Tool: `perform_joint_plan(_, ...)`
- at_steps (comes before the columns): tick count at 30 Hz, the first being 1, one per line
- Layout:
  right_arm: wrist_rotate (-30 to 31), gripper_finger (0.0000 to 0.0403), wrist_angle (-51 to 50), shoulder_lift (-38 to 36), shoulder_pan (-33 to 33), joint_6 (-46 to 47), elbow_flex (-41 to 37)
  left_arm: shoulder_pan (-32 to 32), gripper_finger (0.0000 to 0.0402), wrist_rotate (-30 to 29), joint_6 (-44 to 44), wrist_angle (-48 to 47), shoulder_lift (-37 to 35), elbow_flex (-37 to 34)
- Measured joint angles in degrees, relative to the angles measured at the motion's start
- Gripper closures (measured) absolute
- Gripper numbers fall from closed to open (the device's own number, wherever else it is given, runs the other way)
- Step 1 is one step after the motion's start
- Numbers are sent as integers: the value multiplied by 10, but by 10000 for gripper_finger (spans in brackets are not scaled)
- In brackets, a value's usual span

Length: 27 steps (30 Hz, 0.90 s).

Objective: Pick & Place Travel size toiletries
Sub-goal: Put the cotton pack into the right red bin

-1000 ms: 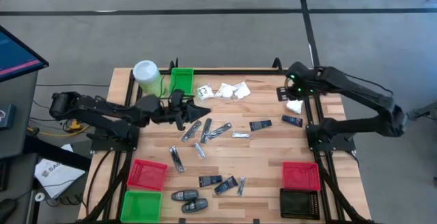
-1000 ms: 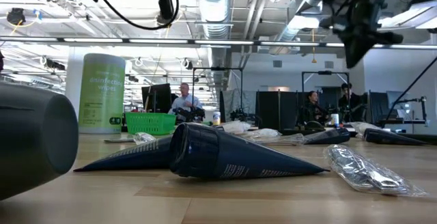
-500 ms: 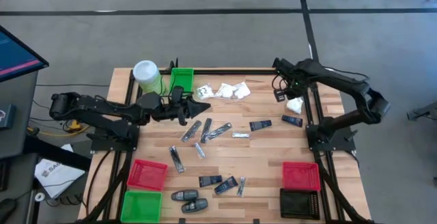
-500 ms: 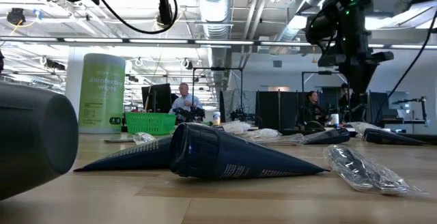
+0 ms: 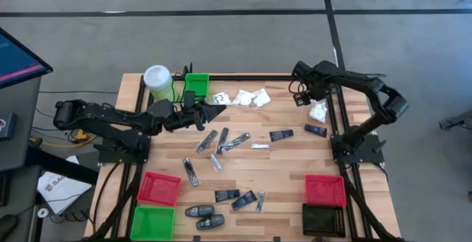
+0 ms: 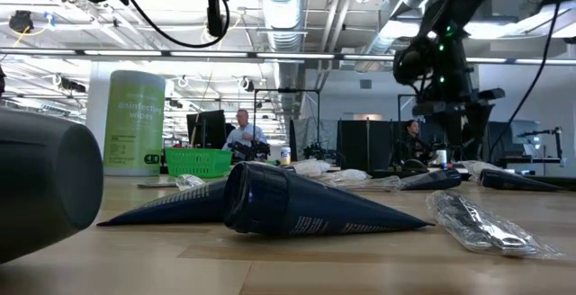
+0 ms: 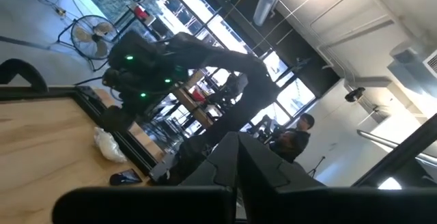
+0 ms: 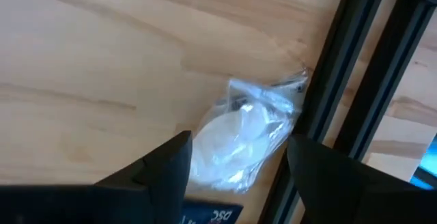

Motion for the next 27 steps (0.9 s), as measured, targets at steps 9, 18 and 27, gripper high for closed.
perform_joint_plan(9, -5, 202, 17, 55, -16, -3, 0, 1, 400, 14, 5, 0, 0, 0)
perform_joint_plan(18, -5, 226, 21, 92, -15, 8, -6, 1, 400, 30, 7, 0, 0, 0)
perform_joint_plan(27, -6, 229, 22, 97, -15, 14, -37, 1, 400, 45, 11, 0, 0, 0)
